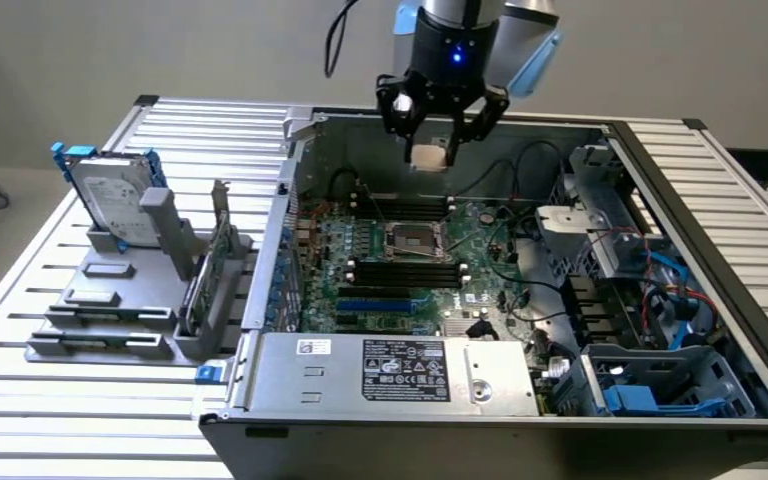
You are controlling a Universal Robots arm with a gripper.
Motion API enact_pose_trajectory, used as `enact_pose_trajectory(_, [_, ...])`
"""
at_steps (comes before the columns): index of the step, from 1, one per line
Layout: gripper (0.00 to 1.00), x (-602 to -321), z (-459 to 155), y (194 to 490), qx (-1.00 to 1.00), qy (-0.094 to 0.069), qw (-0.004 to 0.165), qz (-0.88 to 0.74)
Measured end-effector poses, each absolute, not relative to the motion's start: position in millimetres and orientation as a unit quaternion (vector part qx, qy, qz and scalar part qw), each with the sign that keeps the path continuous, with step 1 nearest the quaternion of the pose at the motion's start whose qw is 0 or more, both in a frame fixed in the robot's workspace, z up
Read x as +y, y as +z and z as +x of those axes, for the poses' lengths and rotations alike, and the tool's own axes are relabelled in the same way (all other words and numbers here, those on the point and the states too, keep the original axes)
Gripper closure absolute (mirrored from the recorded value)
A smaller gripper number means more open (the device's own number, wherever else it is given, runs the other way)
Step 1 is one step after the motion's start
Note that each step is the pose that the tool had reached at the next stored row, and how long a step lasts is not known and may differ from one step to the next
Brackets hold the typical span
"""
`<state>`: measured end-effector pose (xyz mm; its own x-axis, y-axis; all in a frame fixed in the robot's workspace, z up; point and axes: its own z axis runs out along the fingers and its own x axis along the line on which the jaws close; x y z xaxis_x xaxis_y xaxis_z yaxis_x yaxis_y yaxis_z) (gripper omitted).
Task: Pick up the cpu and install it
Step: 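Pick up the cpu and move it towards the insertion slot, then place the cpu into insertion slot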
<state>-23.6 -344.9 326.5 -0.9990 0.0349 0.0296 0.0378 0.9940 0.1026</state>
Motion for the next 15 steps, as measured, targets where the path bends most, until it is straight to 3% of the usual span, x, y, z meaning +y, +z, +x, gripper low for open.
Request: enact_pose_trajectory(15, [0.45, -345.1, -23.4, 315.0, -0.999, -0.050, 0.015, -0.015])
